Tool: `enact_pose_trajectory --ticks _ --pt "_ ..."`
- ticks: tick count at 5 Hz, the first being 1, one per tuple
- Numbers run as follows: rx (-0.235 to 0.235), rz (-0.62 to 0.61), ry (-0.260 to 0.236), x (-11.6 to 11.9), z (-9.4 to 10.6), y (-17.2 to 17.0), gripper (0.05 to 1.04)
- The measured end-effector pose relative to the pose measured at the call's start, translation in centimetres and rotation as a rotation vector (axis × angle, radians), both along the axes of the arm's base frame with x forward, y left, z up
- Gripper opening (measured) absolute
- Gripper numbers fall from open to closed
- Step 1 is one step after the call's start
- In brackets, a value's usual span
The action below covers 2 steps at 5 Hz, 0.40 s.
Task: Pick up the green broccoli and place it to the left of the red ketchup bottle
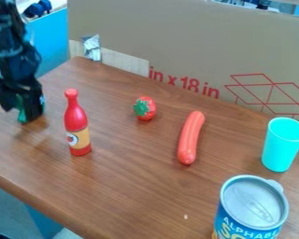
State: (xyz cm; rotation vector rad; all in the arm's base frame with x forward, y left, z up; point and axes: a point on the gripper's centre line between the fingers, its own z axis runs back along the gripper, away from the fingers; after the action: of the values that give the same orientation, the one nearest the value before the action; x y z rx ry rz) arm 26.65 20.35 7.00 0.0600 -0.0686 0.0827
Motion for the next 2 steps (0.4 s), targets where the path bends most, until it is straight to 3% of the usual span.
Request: enact_pose_trajectory --ticks 1,2 --pt "0.011 -0.094 -0.064 -1.3 4.4 -2.3 1.008" --pt "-0.043 -0.207 -0.114 -2.8 8.2 -5.8 1.007"
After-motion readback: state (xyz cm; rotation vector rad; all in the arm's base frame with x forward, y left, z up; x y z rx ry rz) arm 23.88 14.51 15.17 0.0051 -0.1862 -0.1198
